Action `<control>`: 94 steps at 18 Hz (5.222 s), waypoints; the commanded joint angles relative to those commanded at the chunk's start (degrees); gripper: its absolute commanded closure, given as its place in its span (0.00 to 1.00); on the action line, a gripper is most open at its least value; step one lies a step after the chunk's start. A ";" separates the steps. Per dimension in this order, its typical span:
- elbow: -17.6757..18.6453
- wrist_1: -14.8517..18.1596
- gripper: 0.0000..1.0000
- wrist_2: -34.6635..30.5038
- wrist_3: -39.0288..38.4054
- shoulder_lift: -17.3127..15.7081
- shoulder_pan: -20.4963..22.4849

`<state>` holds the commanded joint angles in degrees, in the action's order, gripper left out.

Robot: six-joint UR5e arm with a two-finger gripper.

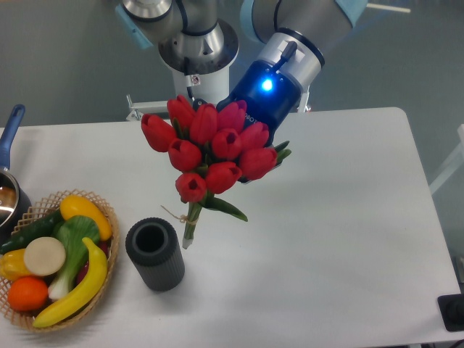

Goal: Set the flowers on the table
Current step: 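Carry the red tulip bouquet away from the black vase with the gripper, then lower the held tulips toward the table surface, tilting the stems, then lay the tulips flat on the table and open the gripper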

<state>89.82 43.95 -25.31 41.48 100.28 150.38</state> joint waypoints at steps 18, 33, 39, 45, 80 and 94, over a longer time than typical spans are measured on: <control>0.09 0.09 0.61 -8.76 -0.44 -2.19 0.70; 3.78 0.79 0.60 -38.49 1.48 -5.36 0.09; 5.97 1.67 0.61 -48.24 5.44 -4.49 -1.49; 9.84 3.69 0.60 -56.68 14.40 -2.91 -2.99; 9.32 1.93 0.58 -66.36 19.25 17.66 -9.49; 8.62 0.62 0.00 -62.75 18.28 9.69 -8.53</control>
<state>98.44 44.56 -88.07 59.77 109.97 141.86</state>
